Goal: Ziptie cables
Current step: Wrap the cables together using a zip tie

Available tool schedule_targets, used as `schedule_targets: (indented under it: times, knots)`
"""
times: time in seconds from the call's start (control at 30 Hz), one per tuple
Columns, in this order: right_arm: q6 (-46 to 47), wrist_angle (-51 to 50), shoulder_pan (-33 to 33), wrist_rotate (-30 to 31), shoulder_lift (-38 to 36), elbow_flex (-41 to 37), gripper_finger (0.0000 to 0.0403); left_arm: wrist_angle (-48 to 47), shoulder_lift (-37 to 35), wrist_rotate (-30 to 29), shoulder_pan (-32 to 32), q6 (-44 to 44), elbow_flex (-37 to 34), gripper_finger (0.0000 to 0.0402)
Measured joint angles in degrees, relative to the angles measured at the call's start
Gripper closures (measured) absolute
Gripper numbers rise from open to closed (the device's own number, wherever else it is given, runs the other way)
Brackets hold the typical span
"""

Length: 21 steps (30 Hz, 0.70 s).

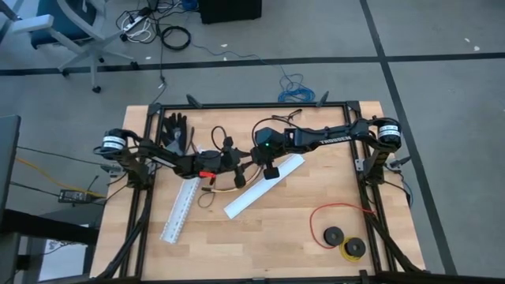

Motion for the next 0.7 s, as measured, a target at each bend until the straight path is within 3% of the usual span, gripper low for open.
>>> schedule_targets:
  times: [0.3,0.57,0.7]
  knots:
    - [0.0,-0.2,0.0,0.0,0.0,0.0,0.0403,-0.2,0.9,0.0,0.0,1.7,1.2,0.0392]
    - [2.7,-2.5,-0.6,-0.1,-0.1,0.1,0.0402,-0.3,0.9,-0.4,0.0,1.5,1.2,0.0399]
    - [3.6,-3.3,-1.0,0.0,-0.1,0.1,0.0383,-0.3,0.9,-0.8,0.0,1.2,1.2,0.0399]
